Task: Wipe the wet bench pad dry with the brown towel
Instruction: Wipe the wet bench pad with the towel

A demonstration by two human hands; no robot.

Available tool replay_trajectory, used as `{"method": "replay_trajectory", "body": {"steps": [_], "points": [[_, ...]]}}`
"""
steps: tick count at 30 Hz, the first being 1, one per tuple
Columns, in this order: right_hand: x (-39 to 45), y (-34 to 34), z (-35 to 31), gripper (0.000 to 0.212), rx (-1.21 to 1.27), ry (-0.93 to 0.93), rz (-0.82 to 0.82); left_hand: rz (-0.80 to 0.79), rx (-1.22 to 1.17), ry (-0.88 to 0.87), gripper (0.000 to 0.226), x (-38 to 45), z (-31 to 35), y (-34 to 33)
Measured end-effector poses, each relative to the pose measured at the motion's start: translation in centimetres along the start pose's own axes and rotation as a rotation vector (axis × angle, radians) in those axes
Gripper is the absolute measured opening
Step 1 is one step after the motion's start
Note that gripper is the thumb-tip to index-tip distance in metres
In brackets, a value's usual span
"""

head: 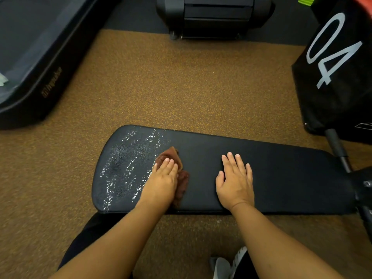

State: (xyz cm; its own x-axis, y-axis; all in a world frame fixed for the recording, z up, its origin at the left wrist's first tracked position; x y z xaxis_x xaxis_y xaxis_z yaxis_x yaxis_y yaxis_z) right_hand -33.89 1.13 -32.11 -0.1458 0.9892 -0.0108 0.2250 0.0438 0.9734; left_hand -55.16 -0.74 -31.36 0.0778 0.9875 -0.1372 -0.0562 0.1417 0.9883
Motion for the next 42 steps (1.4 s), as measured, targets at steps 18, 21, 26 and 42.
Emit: {"method": "replay_trajectory", "body": {"steps": [18,21,26,42], "points": [[0.0,-0.1,0.1,0.054,0.020,0.006,0.006,-0.112,0.066,-0.304,0.051,-5.2,3.2,-0.2],[0.1,-0.1,0.2,0.054,0.006,0.004,-0.003,-0.081,0.104,-0.557,0.046,-7.9,0.6,-0.3],[0.0,0.0,0.1,0.057,0.002,0.008,0.005,-0.059,0.128,-0.612,0.041,-7.2,-1.4,-0.7],[0.1,0.2,0.1,0.052,0.036,-0.008,-0.013,0.153,-0.128,-0.490,0.038,-5.5,-4.1,1.0]]}}
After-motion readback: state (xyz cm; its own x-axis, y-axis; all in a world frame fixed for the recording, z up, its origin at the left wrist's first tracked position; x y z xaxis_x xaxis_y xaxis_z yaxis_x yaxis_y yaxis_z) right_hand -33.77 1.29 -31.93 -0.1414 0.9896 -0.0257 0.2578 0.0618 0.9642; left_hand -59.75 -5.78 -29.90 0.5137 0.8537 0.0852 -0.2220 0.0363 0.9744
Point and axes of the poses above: each hand's wrist, its own x-axis towards the middle knuckle, its own y-axis out of the back of the hand, z = x × y, the point moved 2 cm from there along x, towards the middle knuckle, and after that the axes turned 7 degrees about y, right-handed, at the moved point
